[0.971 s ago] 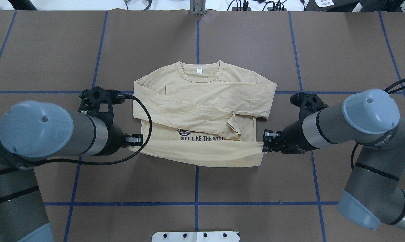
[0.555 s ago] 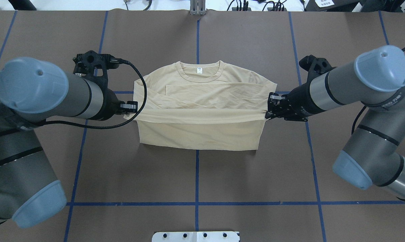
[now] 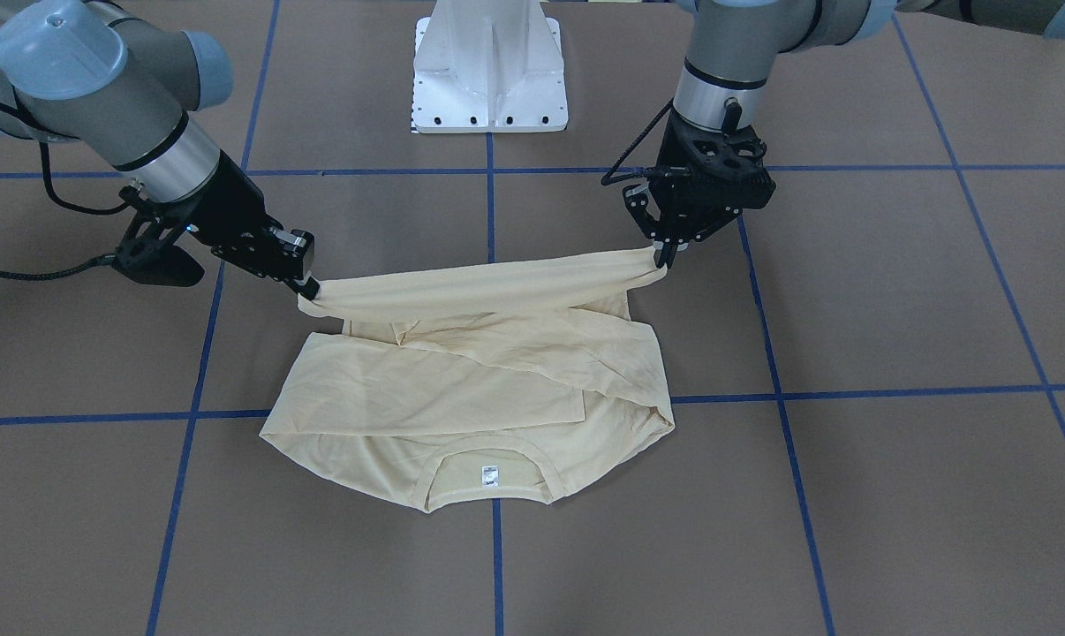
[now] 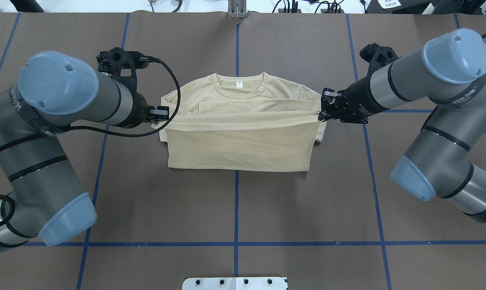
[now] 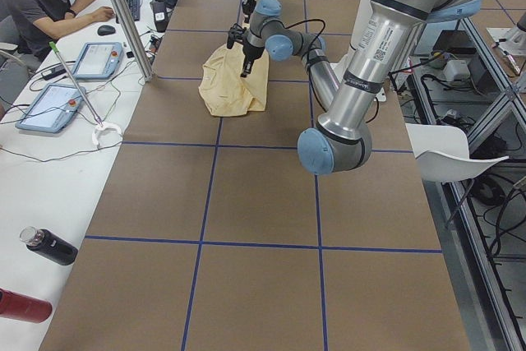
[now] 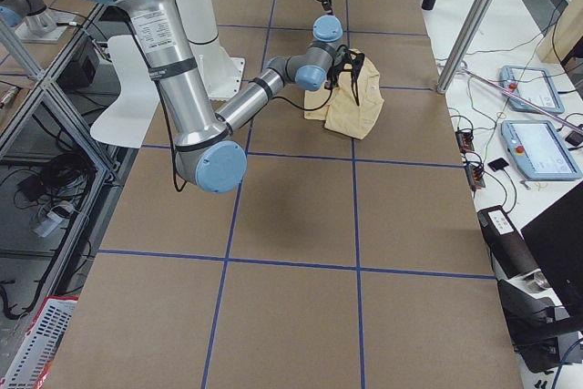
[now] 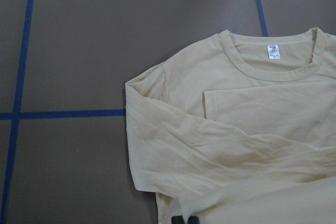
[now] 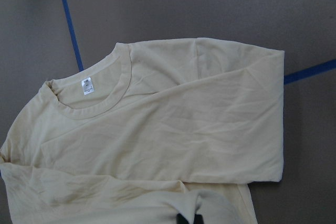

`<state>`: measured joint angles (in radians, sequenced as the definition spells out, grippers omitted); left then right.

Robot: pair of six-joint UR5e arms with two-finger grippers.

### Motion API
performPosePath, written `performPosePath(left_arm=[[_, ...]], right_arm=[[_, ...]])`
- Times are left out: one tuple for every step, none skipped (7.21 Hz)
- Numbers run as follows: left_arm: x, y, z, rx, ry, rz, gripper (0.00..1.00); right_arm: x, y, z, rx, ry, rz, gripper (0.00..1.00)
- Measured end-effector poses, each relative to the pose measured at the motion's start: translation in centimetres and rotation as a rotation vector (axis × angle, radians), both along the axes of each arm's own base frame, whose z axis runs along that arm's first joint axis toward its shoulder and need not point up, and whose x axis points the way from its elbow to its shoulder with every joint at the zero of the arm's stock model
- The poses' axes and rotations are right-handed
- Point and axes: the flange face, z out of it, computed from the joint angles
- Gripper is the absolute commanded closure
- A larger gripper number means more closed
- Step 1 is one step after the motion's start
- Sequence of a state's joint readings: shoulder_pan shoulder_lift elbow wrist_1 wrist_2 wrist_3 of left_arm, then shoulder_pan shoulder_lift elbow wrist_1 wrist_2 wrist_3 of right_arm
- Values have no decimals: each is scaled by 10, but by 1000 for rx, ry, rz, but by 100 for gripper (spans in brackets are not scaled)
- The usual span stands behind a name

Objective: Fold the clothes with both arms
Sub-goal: 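Lay the hem over the collar with both grippers, folding the shirt in half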

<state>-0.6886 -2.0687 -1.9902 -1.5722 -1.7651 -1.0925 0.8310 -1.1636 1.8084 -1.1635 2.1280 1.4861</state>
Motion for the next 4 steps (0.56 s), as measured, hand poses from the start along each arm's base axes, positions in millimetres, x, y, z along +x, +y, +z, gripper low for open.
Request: performPosePath(left_arm=[[-1,-7,0,3,-3,-6,100],[4,-14,-1,3,-4,-9,100],[12,-21,0,2,-6,-11,100],[20,-28,5,1,-7,-12,100]], right_arm=[[0,-13,-1,-1,5,13,100],[4,-23,-1,2,9,26,100],[9,-32,-1,7,13,37,100],[9,-40,0,6,19,42,100]])
